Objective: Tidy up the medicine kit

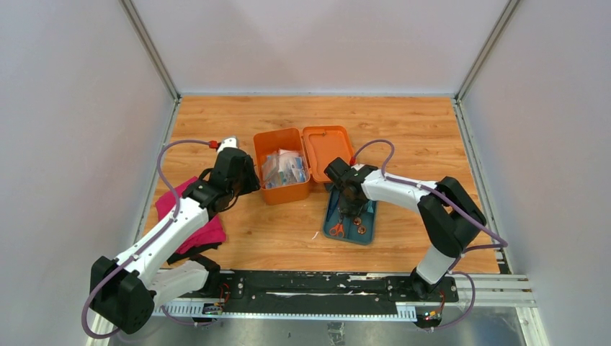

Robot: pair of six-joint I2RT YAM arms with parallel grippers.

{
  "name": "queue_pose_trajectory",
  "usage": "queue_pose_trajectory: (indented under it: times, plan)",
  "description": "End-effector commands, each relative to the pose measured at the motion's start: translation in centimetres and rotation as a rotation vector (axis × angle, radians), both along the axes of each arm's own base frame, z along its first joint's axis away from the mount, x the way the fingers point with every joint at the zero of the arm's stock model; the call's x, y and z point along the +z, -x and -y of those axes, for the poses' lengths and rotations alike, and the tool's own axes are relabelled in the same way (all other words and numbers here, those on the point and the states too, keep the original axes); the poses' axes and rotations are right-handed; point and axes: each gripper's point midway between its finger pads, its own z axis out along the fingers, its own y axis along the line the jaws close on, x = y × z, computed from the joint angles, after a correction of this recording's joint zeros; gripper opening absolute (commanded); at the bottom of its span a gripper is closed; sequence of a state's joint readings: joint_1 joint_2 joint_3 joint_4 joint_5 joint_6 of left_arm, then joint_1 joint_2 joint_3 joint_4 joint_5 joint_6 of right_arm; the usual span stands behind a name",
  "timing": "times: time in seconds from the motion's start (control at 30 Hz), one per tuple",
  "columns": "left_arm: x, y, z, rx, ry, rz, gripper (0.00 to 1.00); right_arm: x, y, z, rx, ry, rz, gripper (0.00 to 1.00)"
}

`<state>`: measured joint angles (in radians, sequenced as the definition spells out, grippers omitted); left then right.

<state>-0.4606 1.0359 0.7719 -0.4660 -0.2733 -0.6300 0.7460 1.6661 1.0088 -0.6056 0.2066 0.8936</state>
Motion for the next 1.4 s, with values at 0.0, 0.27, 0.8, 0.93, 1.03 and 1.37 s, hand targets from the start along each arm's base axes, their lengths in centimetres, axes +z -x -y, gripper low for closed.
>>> queue_pose_trajectory:
  times: [0.0,0.27,0.8,0.93,1.03,1.37]
  plan:
    - [-0.2,0.4,-0.1,-0.018,-0.017,0.0,0.52,-0.6,-0.2,1.2,0.0,0.088,0.014,0.19]
    - [-0.2,0.1,0.2,-0.034,-0.016,0.002,0.52,-0.4,1.0,4.0,0.026,0.182,0.015,0.0]
    - [-0.3,-0.8,2.4,-0.134,0.022,0.008,0.55,7.5,0.9,15.3,-0.174,0.218,0.152,0.0]
    - [-0.6,-0.9,3.6,-0.186,0.052,0.002,0.56,10.9,0.3,17.1,-0.169,0.237,0.235,0.0]
    - [-1.2,-0.9,4.1,-0.213,0.061,-0.013,0.55,13.5,0.2,17.6,-0.143,0.246,0.262,0.0]
    - [-2.5,-0.7,5.4,-0.247,0.077,-0.051,0.42,18.2,-0.3,14.9,0.029,0.152,0.229,0.0]
